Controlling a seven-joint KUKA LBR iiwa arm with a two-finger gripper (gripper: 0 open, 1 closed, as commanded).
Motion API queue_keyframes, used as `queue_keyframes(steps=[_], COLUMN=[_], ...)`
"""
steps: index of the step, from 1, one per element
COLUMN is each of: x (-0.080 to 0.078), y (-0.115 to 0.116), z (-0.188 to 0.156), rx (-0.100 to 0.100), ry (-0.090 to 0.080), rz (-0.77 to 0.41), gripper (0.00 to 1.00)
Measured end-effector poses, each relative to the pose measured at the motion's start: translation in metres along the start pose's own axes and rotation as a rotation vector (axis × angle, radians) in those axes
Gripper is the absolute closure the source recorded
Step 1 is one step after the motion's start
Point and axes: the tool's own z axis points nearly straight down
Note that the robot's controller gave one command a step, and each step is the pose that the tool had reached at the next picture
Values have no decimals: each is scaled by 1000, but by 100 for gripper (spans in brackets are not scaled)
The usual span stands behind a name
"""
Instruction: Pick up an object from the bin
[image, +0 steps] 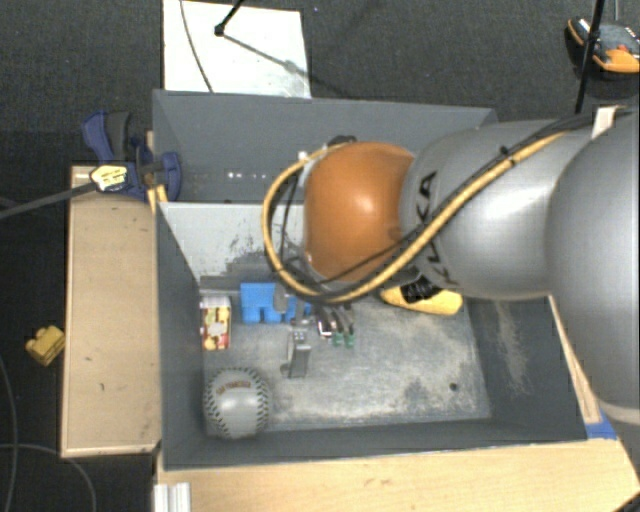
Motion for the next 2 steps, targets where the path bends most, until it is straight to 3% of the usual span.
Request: queue_keyframes(steps=[1, 2], x=[-2, 23], y=[-1, 49], z=[-5, 47], rx=[-2, 0], ry=[-7, -14], rz=[6, -296], gripper=[0, 0])
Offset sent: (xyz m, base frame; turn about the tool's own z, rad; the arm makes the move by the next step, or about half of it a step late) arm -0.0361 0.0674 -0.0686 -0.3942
